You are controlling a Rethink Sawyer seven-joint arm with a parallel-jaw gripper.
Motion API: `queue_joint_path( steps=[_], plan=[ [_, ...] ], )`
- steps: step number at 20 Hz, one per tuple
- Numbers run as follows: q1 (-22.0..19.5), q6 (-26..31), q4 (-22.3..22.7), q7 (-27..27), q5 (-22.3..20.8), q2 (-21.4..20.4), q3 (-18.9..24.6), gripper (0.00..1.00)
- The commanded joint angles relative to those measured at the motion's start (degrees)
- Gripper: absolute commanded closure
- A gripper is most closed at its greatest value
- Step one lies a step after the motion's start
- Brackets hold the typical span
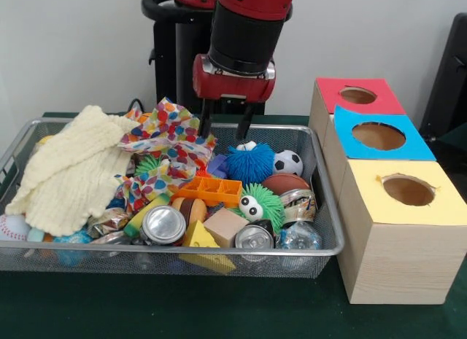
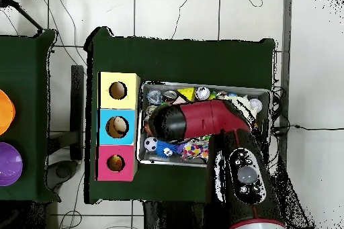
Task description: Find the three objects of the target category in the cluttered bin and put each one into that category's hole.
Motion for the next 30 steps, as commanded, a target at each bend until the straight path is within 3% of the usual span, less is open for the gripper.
queue_joint_path(
  steps=[1, 8, 14, 21, 25, 30],
  plan=[
    [-3.7, -0.6, 3.0, 3.9, 3.2, 0.6, 1.0, 0.0],
    [-7.2, 2.1, 2.5, -3.2, 0.5, -3.0, 0.1, 0.0],
    [-11.7, 6.6, -0.2, -10.8, -1.1, -3.5, 2.1, 0.0],
    [-14.7, 8.6, -1.4, -15.3, -3.5, -4.7, 3.4, 0.0],
    [-16.9, 7.3, -3.2, -17.4, -6.0, -2.9, 4.5, 0.0],
    [-19.2, 1.9, -5.9, -17.3, -9.4, 3.8, 6.3, 0.0]
  ],
)
